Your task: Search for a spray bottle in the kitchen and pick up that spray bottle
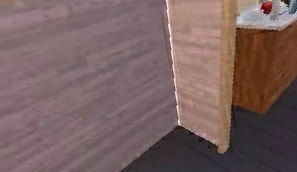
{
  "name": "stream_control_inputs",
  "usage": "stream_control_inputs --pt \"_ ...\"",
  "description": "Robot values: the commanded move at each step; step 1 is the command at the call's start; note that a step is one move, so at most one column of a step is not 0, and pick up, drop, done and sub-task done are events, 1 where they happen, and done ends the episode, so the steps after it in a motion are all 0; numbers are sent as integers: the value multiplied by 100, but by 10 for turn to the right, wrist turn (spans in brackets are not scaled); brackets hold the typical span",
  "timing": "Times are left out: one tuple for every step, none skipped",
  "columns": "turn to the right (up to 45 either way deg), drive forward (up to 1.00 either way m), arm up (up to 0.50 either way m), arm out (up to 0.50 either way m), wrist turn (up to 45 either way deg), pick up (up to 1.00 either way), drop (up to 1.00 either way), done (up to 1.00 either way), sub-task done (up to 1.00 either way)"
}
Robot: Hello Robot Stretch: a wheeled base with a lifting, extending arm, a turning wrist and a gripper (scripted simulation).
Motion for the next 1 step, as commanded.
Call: stream_control_inputs --pt "210 0 0 0 0 0 0 0 0"
